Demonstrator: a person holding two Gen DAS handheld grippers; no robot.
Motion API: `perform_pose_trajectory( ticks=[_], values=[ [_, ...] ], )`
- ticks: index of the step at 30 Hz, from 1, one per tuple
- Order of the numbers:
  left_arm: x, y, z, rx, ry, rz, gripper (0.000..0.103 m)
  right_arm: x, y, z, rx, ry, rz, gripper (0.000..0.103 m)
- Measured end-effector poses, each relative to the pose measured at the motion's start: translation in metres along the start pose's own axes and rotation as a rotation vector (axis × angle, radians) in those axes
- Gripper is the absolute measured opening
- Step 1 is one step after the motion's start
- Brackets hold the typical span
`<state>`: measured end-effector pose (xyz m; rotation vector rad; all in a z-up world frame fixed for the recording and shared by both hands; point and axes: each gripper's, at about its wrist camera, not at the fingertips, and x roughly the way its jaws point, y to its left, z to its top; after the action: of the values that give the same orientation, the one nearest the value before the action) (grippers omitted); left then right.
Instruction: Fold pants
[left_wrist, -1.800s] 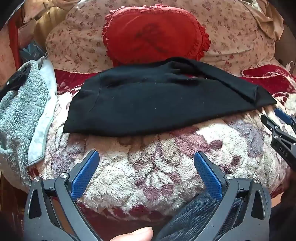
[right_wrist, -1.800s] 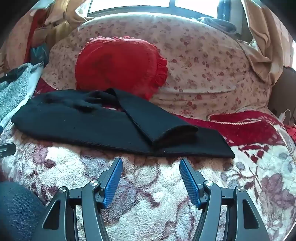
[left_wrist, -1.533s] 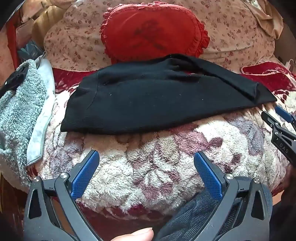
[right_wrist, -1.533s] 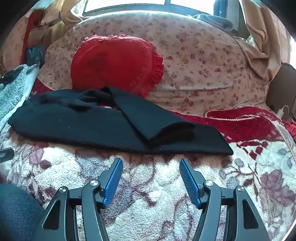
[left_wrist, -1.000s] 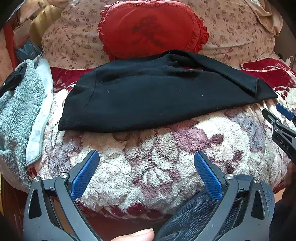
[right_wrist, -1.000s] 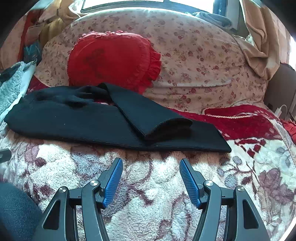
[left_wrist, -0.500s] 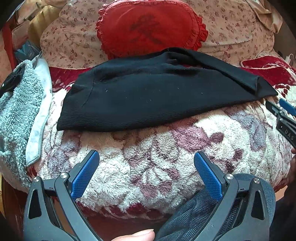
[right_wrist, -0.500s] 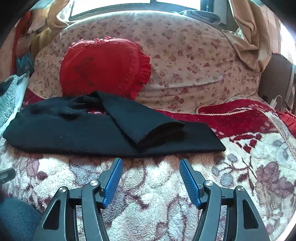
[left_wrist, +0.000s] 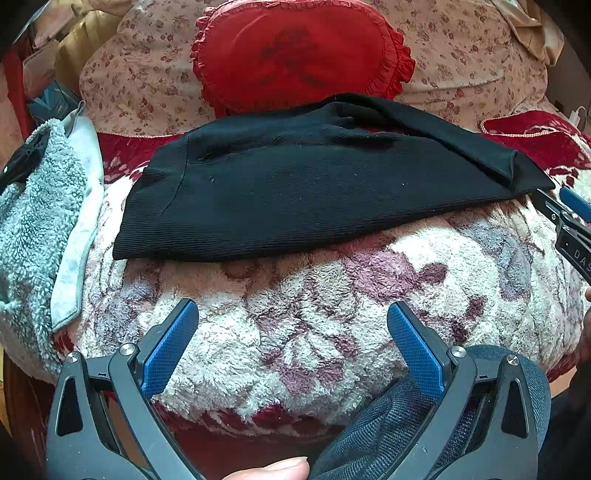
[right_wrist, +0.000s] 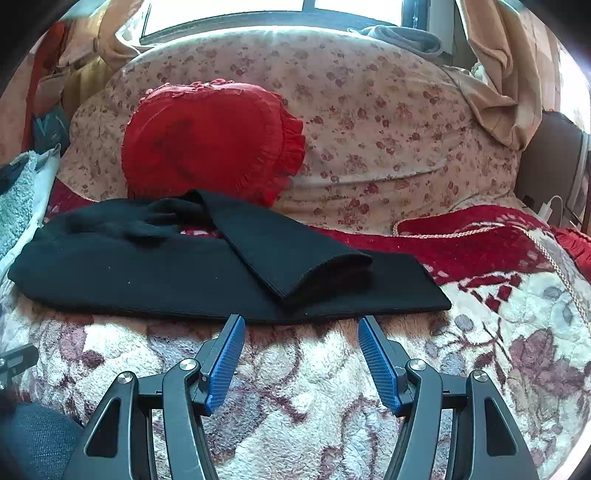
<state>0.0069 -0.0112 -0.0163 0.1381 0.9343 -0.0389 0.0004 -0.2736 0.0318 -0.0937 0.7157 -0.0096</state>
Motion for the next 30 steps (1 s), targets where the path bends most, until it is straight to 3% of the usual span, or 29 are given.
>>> perform_pose_trajectory(
  ticks=[30],
  values=[
    [0.0, 0.0005, -0.002, -0.002, 0.007, -0.002, 0.102, 0.0019, -0.0046, -0.0004, 0.027, -0.003, -0.005, 0.062]
  ],
)
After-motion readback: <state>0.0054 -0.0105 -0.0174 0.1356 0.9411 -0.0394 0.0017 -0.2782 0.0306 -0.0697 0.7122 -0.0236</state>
